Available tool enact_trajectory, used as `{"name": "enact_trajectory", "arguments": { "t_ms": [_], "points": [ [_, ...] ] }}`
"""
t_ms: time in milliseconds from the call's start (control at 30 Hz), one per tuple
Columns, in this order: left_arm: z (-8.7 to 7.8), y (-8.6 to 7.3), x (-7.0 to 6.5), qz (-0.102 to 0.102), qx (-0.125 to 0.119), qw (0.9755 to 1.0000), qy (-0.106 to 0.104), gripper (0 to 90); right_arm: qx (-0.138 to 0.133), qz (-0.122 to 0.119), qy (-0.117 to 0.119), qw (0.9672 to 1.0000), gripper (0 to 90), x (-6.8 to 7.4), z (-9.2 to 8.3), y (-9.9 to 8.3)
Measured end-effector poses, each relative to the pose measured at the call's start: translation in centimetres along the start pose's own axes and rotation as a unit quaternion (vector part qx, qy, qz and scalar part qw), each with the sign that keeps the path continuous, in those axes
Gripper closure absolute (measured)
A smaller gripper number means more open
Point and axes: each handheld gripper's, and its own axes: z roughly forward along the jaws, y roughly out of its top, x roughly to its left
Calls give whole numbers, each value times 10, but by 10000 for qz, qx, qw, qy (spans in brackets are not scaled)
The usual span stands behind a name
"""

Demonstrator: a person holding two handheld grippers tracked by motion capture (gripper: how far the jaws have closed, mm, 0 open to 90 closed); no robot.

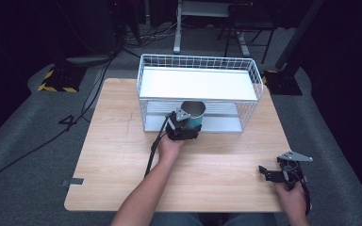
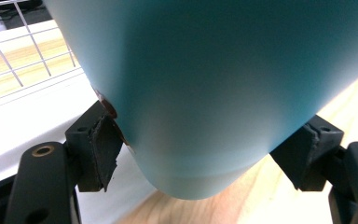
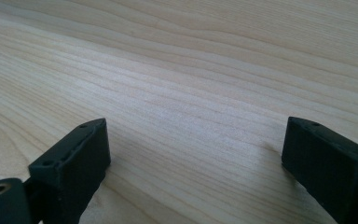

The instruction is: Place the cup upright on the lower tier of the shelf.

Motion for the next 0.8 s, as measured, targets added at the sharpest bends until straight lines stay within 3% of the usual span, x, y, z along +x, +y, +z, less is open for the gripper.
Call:
{"name": "enact_trajectory", "arguments": {
  "t_ms": [400, 600, 667, 800],
  "points": [
    [24, 6, 7, -198, 18, 9996, 200, 246, -17, -83, 78, 9999, 87, 1, 0, 0],
    [33, 9, 10, -176, 120, 9993, 295, 246, -18, -92, 89, 9999, 86, 2, 0, 0],
    [36, 8, 10, -347, 134, 9981, 496, 246, -18, -91, 91, 9999, 86, 2, 0, 0],
    [41, 8, 13, -394, 137, 9977, 533, 246, -18, -92, 92, 9999, 87, 2, 0, 0]
  ]
}}
